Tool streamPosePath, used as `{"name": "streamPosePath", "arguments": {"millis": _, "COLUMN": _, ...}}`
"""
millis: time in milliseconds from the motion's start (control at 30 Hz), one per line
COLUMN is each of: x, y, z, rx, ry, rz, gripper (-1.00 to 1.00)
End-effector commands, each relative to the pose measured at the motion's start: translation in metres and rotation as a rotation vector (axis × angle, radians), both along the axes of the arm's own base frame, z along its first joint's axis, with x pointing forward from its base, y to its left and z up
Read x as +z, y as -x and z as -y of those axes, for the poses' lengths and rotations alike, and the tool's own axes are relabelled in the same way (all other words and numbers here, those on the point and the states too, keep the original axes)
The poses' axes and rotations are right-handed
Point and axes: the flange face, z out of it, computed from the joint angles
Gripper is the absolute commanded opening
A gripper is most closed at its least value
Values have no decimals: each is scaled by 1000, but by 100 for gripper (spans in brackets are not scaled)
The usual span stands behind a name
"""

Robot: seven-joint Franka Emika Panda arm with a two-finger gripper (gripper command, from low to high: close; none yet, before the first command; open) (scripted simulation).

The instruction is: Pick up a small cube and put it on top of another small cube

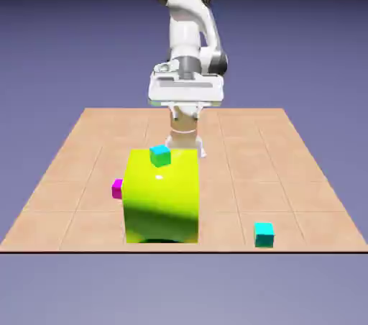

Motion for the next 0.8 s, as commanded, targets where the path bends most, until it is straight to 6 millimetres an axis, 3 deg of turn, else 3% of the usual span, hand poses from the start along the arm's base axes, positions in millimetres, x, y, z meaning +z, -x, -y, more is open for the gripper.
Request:
{"name": "streamPosePath", "arguments": {"millis": 0, "x": 10, "y": -6, "z": -1, "rx": -4, "ry": -4, "rz": 4, "gripper": 0}}
{"name": "streamPosePath", "arguments": {"millis": 367, "x": -49, "y": -22, "z": 89, "rx": 65, "ry": -135, "rz": -212, "gripper": 0}}
{"name": "streamPosePath", "arguments": {"millis": 767, "x": -125, "y": -13, "z": 164, "rx": 195, "ry": -308, "rz": -299, "gripper": 0}}
